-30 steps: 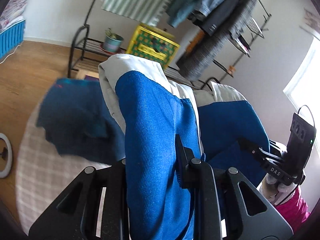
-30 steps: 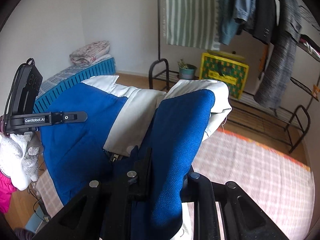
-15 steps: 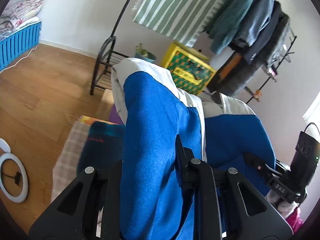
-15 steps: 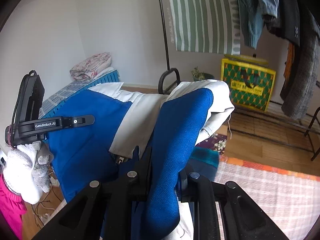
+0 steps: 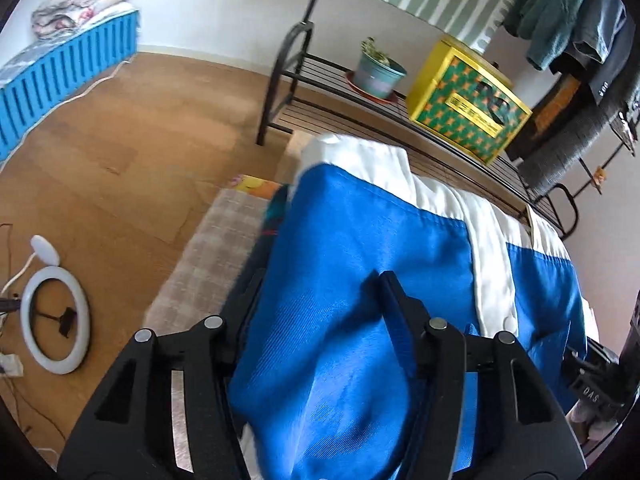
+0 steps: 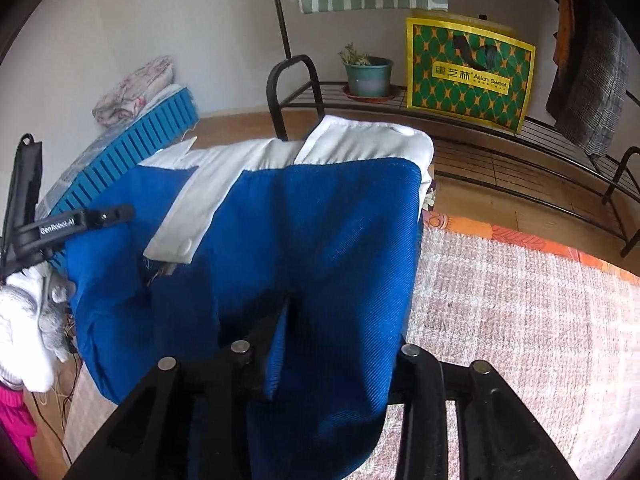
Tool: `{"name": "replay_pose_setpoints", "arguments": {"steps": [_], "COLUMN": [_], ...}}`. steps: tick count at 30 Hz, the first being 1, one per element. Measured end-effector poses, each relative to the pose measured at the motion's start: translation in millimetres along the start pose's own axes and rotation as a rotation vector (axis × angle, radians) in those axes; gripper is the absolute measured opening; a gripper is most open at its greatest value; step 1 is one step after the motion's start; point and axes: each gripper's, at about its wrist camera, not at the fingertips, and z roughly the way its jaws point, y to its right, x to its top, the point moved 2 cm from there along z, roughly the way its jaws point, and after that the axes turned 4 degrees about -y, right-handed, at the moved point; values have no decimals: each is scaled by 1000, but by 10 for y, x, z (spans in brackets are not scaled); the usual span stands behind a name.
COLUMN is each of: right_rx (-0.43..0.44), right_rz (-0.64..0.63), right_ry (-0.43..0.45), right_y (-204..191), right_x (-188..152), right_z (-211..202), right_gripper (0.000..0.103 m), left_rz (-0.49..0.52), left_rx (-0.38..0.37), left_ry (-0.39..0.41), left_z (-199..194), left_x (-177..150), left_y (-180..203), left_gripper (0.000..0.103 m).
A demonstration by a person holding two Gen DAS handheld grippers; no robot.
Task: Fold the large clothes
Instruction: 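Lower the folded bundle onto the bed and open both tools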
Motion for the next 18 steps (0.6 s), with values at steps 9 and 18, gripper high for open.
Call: {"name": "replay_pose_setpoints", "arguments": {"steps": [9, 18], "right_rx": [-44, -11], "right_rz": [5, -24], "right_ry": [44, 126], "right_y": [76, 123], "right_x": [-134, -441], "right_z": [-493, -1438], "right_gripper": [45, 45], "left_rz": [-17, 84], "left_rx": [61, 52], "left_ry": [72, 168], "left_z": [-625, -1584], "left_x": [-146, -603], "left_y": [17, 689], "left_gripper": [58, 58]}}
